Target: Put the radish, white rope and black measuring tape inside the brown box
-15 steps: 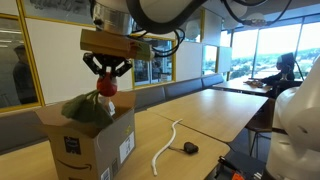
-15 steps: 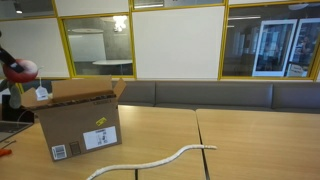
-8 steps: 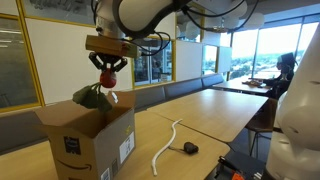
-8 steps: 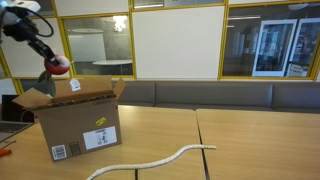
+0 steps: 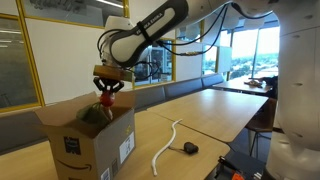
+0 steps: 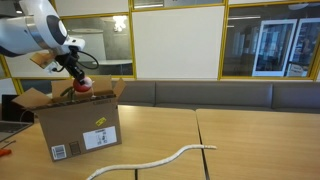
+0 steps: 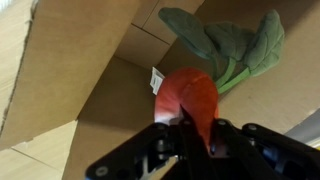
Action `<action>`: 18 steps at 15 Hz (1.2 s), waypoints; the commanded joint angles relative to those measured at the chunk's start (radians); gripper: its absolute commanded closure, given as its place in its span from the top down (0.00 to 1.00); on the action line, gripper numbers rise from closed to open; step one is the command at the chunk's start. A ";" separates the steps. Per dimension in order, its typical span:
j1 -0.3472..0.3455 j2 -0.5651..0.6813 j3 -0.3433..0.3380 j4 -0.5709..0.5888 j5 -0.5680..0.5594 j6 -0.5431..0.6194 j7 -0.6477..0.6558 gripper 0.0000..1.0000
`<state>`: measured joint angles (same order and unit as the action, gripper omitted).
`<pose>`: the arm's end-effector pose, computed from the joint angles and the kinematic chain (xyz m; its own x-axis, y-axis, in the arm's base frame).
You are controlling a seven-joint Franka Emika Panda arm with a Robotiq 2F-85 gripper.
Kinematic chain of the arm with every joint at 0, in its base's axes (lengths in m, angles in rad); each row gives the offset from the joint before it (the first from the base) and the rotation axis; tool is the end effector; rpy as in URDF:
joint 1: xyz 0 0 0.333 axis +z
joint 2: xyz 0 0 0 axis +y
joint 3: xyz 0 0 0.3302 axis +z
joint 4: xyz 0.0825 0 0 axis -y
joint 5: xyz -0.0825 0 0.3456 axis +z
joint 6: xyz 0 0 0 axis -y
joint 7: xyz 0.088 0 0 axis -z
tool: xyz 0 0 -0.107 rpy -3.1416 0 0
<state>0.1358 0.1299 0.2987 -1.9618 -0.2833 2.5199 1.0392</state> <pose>0.5361 0.2434 0.4915 0.8228 -0.4217 0.3810 -0.3521 -0.9045 -0.2406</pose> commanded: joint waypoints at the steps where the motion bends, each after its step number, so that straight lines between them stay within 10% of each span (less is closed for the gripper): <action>1: 0.030 0.086 -0.065 0.076 0.122 -0.006 -0.099 0.38; 9: 0.034 0.119 -0.147 0.088 0.266 -0.071 -0.177 0.96; 18: 0.013 -0.101 -0.197 0.018 0.241 -0.118 -0.158 1.00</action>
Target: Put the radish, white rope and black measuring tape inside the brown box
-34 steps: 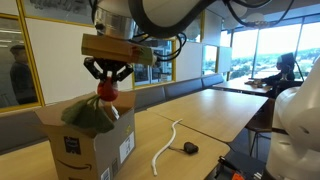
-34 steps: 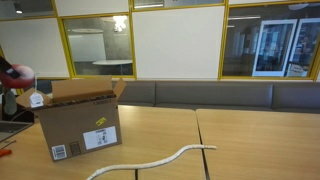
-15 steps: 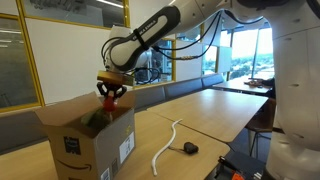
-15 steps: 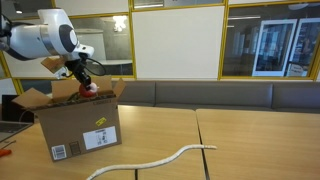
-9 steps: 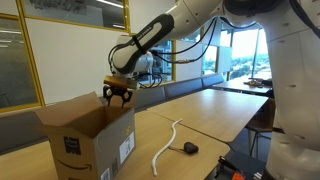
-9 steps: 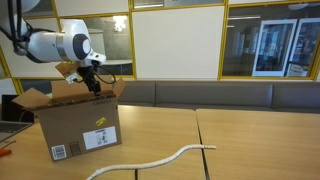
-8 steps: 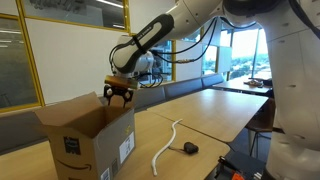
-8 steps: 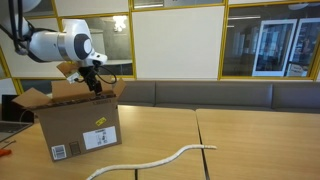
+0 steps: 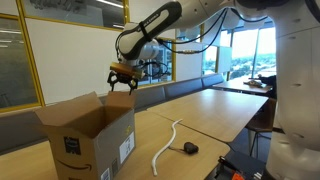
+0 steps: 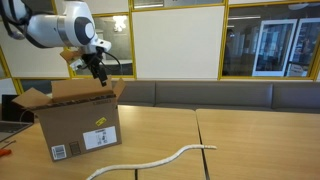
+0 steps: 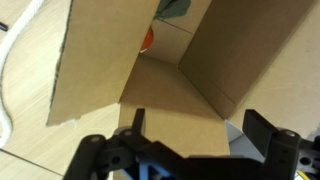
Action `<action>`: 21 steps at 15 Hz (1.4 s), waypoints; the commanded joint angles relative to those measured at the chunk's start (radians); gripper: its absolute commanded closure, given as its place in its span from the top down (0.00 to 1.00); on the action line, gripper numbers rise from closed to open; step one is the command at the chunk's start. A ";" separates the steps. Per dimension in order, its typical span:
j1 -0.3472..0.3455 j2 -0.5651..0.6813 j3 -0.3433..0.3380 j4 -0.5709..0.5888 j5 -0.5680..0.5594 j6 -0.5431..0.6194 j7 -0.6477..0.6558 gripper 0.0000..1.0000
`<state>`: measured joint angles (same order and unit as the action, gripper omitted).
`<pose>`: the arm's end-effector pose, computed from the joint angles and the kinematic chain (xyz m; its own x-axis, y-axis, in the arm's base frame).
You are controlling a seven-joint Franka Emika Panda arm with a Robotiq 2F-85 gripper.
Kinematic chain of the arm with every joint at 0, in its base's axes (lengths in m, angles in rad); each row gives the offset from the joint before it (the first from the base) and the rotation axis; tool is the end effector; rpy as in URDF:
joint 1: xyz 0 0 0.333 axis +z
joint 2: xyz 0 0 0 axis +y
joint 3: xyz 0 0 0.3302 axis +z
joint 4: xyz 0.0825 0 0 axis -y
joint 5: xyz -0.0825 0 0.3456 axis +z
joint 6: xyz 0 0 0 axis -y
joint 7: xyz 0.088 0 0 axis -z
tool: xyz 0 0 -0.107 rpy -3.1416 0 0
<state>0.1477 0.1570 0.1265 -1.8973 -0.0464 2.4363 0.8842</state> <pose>0.5776 0.1581 0.4928 0.7854 -0.5647 0.2535 -0.5009 -0.8204 -0.2756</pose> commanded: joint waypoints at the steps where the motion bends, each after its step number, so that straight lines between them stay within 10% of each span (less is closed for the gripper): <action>1: -0.005 -0.164 -0.031 -0.052 -0.005 -0.044 0.003 1.00; 10: -0.141 -0.379 -0.054 -0.171 -0.058 -0.130 0.026 1.00; 21: -0.252 -0.159 -0.149 -0.265 -0.074 0.026 0.007 1.00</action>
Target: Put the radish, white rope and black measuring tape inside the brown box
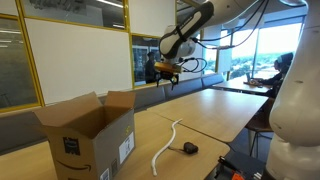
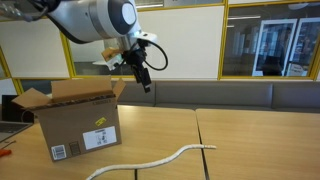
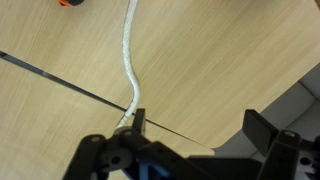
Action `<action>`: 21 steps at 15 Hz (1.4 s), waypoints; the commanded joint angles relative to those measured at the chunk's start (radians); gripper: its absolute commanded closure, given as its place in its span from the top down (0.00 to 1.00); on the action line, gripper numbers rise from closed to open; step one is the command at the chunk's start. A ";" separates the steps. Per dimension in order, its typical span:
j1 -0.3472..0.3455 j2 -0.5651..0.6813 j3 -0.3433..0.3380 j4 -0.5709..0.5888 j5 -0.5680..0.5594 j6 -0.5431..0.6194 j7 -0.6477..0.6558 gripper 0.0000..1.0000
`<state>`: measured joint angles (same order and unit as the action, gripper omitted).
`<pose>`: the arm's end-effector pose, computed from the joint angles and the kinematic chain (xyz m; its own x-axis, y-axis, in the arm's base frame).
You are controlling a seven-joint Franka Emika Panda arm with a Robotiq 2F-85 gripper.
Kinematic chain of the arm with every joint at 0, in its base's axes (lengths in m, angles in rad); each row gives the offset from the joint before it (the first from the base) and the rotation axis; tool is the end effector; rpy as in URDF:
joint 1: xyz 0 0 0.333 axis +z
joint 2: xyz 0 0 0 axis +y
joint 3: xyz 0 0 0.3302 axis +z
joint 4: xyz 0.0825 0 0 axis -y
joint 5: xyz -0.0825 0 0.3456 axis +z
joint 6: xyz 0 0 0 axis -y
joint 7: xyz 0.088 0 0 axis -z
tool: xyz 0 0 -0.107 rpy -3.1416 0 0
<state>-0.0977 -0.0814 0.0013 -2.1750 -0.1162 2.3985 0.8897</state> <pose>0.5096 -0.0502 0.4921 0.5719 -0.7765 0.2644 -0.7660 -0.6209 -0.1665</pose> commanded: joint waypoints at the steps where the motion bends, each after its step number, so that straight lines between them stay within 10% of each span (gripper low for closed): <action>1: -0.006 0.115 -0.034 0.017 0.000 0.079 0.000 1.00; 21: -0.022 0.532 -0.095 0.047 0.340 0.301 -0.286 1.00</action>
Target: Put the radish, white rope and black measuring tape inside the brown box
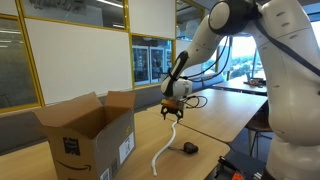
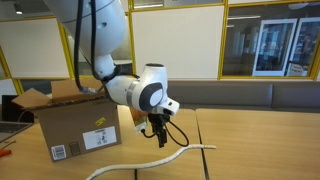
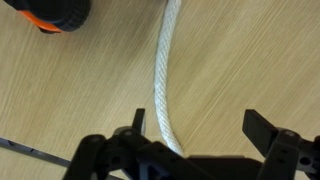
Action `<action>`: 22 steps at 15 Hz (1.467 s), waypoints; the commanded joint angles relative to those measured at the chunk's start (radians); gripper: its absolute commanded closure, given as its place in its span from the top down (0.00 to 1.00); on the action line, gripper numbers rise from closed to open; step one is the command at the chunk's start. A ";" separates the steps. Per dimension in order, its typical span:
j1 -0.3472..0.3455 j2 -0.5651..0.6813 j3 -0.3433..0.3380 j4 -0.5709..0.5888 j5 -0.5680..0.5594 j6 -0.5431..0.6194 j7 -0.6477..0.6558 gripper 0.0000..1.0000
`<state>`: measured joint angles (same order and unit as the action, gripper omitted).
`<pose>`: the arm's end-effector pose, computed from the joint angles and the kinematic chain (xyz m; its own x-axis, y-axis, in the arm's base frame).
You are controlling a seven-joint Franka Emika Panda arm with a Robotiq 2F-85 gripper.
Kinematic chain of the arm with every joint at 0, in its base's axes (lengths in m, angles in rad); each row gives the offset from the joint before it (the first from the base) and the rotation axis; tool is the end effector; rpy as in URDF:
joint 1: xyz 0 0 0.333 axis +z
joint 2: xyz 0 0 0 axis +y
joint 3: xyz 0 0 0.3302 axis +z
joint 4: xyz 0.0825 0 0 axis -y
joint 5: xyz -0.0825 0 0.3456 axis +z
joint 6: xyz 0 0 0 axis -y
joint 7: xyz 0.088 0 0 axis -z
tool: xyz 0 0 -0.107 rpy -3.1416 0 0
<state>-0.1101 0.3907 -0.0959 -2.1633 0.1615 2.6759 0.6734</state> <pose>0.5499 -0.1181 0.2704 0.5279 -0.8470 0.0621 -0.8389 -0.5315 -0.1177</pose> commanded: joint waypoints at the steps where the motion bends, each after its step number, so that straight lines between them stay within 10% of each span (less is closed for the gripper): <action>1: -0.011 0.078 0.001 0.040 0.078 0.021 -0.084 1.00; 22: 0.000 0.360 -0.076 0.280 0.070 -0.130 -0.145 1.00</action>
<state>-0.1202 0.7314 -0.1512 -1.9262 0.2245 2.5724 0.5459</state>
